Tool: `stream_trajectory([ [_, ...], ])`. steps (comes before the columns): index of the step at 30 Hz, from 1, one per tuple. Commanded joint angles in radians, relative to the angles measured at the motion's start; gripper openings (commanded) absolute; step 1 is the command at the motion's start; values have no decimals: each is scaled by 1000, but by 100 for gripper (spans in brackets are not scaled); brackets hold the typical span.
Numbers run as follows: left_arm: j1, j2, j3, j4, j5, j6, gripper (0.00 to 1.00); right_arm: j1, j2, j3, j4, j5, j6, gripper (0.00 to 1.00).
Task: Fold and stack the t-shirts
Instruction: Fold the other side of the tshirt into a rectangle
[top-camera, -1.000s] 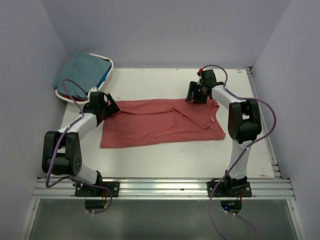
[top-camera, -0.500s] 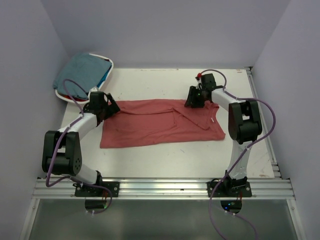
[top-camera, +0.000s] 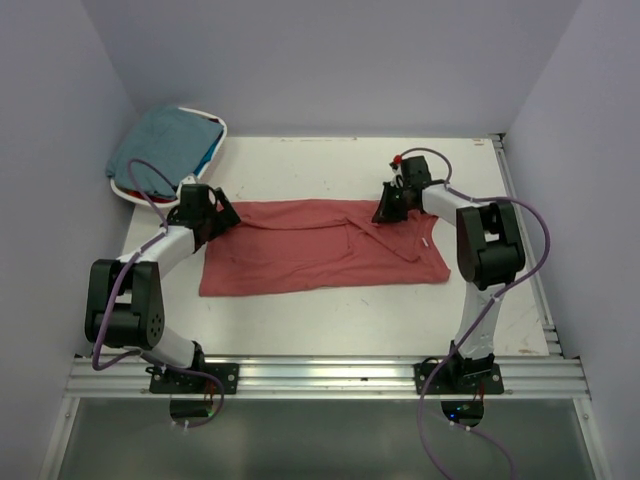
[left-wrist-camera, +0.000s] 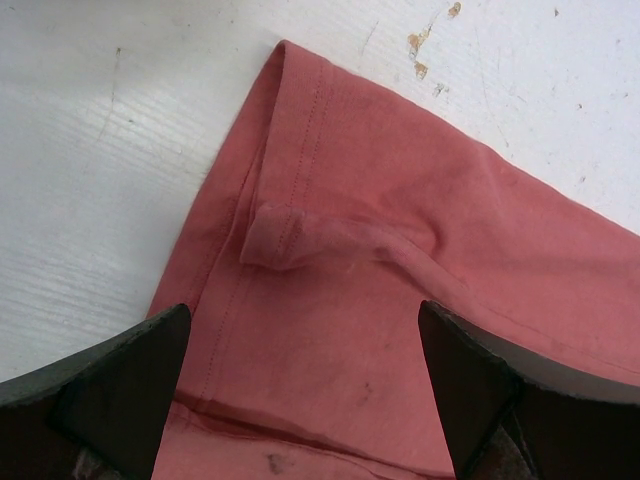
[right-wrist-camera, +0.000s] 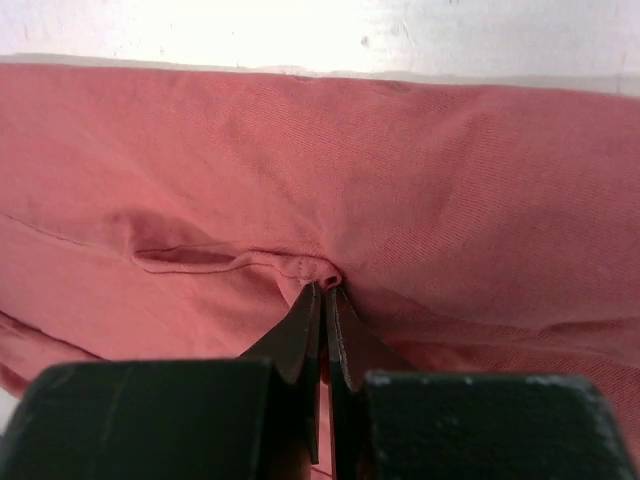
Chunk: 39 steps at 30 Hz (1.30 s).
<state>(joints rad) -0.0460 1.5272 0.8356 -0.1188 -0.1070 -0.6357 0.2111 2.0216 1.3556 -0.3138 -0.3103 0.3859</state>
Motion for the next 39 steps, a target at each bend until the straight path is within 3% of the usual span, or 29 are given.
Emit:
stream_trajectory([
  [1, 8, 1, -6, 45, 7, -7, 100, 14, -124, -55, 15, -36, -1, 0],
  [12, 8, 1, -13, 50, 15, -7, 100, 31, -317, -240, 5, -81, -28, 0],
  [28, 8, 11, -12, 59, 20, -9, 100, 96, -322, -427, 76, -312, 36, 1],
  [29, 8, 11, -12, 59, 21, -9, 100, 99, -322, -432, 85, -320, 41, 3],
  [32, 8, 13, -9, 57, 20, -7, 100, 100, -322, -437, 96, -348, 48, 23],
  [33, 8, 14, -9, 59, 20, -7, 100, 102, -319, -435, 97, -358, 51, 39],
  [34, 8, 14, -6, 59, 20, -7, 100, 100, -316, -434, 97, -369, 54, 50],
  [37, 8, 17, -3, 61, 23, -9, 100, 102, -311, -434, 117, -407, 73, 60],
  [39, 8, 19, -4, 59, 23, -9, 100, 102, -307, -435, 148, -452, 88, 60],
])
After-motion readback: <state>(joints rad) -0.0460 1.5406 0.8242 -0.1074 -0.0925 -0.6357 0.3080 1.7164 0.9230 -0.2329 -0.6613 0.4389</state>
